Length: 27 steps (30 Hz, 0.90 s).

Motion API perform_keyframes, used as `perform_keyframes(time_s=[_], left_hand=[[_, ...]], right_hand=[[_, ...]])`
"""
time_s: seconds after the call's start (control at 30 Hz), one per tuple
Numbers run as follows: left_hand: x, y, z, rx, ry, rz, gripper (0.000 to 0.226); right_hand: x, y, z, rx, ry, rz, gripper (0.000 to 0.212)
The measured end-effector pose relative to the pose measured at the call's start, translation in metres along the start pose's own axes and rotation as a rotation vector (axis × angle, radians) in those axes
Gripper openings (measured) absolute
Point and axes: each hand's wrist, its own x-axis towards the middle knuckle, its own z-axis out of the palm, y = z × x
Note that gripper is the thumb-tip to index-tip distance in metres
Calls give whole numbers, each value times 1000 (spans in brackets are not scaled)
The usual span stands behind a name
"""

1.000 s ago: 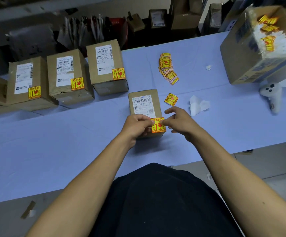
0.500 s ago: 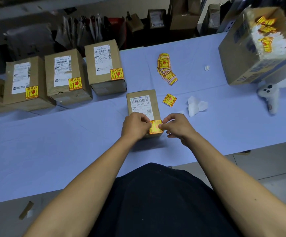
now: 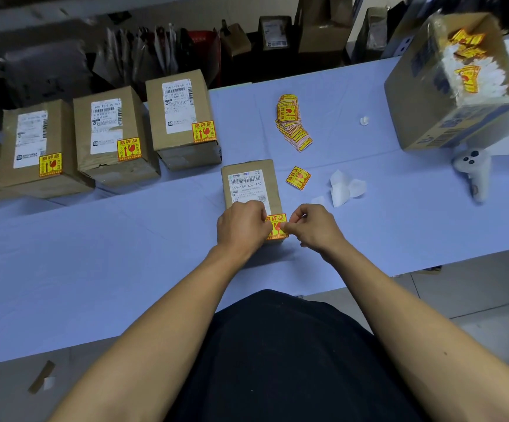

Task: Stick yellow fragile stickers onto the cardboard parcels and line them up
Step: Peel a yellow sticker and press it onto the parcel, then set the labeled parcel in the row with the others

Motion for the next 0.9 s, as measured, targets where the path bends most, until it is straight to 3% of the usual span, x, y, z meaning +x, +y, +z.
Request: perform_keyframes(time_s=[0.13,0.33,0.43,0.67,0.77,0.83,0.9], left_hand=[[4,-9,-4,86,19,-47,35],[8,-40,-1,-6,99,-74,55],[10,-47,5,-169,73,-96,68],[2,-58,18,-527,23,-109,72],[-1,-56,23,-772,0,-281,77],[-1,-55,29,-866,-47,-400,69],[0,-56,31,-909,-72,-412,53]], right_hand=[[1,5,-3,5,-25,21,33],[2,-4,8,62,-80,-1,52],[3,-5,21,2,-107,-83,59],[-8,11,26,143,-183,-136,53],[-4,11,28,188,-160,-81,47],[-1,9,29,176,-149,-66,46],[0,11,31,193,-160,-54,44]])
